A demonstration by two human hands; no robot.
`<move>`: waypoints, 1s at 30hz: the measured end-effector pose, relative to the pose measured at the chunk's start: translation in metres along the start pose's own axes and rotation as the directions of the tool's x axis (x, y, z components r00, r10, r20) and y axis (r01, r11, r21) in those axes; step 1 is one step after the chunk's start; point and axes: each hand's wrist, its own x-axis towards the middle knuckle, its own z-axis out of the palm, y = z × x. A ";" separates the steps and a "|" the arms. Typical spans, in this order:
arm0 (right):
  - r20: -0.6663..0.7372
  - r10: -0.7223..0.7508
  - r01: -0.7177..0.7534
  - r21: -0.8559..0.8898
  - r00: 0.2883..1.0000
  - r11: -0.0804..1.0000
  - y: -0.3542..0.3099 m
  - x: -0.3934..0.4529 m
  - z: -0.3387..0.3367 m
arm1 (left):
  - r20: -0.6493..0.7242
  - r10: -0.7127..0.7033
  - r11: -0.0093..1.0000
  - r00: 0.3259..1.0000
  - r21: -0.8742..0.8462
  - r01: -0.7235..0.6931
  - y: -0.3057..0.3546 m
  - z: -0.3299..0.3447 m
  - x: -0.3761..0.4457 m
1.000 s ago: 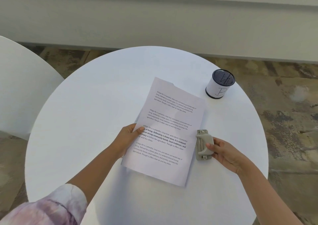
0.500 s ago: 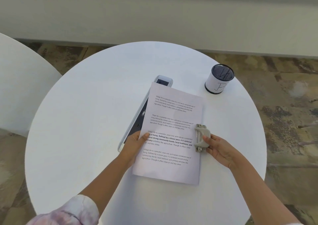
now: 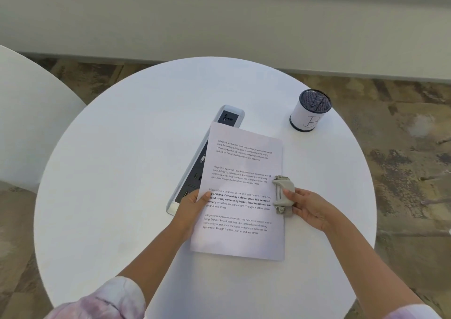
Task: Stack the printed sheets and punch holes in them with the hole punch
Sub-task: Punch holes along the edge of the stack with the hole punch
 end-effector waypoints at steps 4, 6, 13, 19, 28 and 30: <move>0.002 0.013 -0.013 -0.025 1.000 1.000 0.000 0.002 0.001 | -0.018 -0.021 1.000 1.000 -0.009 0.021 -0.001 -0.006 0.002; -0.002 0.021 -0.021 -0.028 1.000 0.999 0.000 0.003 0.003 | -0.014 -0.025 1.000 1.000 -0.012 0.025 -0.002 -0.008 0.002; -0.018 0.034 -0.035 -0.054 0.999 0.998 -0.001 0.008 0.004 | -0.017 -0.029 0.999 0.999 -0.027 0.029 -0.003 -0.009 0.004; -0.041 0.033 -0.037 -0.103 0.999 0.994 -0.001 0.011 0.006 | -0.015 -0.028 0.999 0.999 -0.035 0.028 -0.004 -0.010 0.004; -0.067 0.077 -0.085 -0.125 0.995 0.989 -0.005 0.014 0.007 | -0.042 -0.029 0.999 0.999 -0.024 0.028 -0.004 -0.008 0.006; -0.060 0.080 -0.087 -0.126 0.995 0.988 -0.005 0.013 0.008 | -0.035 -0.034 0.999 0.999 -0.030 0.032 -0.005 -0.009 0.006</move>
